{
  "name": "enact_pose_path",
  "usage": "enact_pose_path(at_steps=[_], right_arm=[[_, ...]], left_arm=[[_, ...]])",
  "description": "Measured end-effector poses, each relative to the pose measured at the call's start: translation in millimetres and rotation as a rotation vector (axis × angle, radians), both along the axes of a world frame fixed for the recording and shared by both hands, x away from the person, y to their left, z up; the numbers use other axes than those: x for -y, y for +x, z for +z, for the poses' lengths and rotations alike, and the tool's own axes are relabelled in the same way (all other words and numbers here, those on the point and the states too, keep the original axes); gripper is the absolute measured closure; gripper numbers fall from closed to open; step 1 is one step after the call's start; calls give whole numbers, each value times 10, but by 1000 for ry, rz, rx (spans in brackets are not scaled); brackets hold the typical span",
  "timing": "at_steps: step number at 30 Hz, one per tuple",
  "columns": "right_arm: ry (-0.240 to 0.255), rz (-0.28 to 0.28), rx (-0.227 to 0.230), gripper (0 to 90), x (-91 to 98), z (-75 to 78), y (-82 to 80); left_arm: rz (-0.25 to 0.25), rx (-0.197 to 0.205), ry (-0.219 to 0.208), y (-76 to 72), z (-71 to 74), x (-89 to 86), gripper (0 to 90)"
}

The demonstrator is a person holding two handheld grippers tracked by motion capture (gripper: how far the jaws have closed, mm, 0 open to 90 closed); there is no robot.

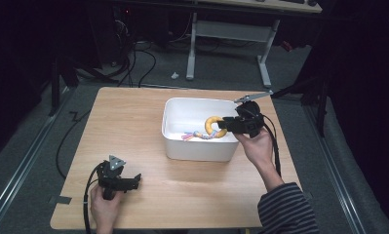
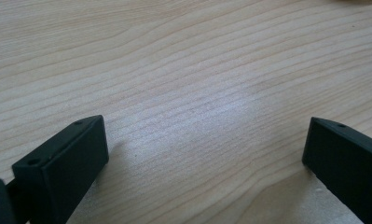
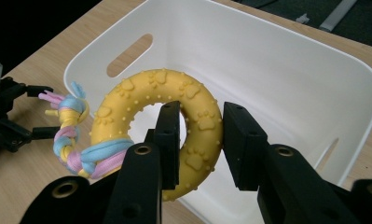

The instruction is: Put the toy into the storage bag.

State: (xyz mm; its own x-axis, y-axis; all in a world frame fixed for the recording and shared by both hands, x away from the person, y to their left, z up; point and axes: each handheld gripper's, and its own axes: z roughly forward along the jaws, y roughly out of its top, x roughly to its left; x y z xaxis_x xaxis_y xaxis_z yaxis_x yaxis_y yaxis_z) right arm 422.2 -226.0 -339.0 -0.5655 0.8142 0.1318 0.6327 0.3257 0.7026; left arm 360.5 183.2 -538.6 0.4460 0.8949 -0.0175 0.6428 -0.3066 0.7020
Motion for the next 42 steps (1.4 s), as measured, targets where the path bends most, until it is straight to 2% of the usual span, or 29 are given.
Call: enact_pose_path(at_steps=[12,23,33,42], right_arm=[[-8,-76,-23,687,49,-99,172],[-36,-110,-47,687,39,-224,290],[-75,-112,-51,687,11,-329,317],[-87,-103,-67,686,-24,-418,317]], left_arm=[[0,0,0,0,0,0,4],[0,0,0,0,0,0,4],[0,0,0,0,0,0,4],[0,0,0,0,0,0,4]])
